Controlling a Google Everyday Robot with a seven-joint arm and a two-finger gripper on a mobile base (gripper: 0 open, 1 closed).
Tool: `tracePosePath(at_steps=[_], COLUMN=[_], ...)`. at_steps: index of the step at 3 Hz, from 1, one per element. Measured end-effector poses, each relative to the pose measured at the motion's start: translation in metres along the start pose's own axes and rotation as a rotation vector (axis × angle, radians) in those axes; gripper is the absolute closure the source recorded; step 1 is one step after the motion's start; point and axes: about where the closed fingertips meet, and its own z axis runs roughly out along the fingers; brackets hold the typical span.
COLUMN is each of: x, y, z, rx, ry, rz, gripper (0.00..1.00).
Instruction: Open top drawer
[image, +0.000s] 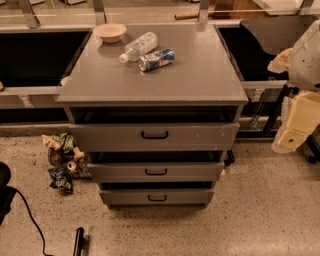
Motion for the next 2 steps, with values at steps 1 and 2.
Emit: tracePosePath(at_steps=[1, 2], x=[-0.005, -0.014], y=[0.005, 0.013], z=[0.037, 0.073], rx=[-0.037, -0.064], ry=[-0.075, -0.174], rz=[-0.063, -0.117], gripper=[0.00, 0.00])
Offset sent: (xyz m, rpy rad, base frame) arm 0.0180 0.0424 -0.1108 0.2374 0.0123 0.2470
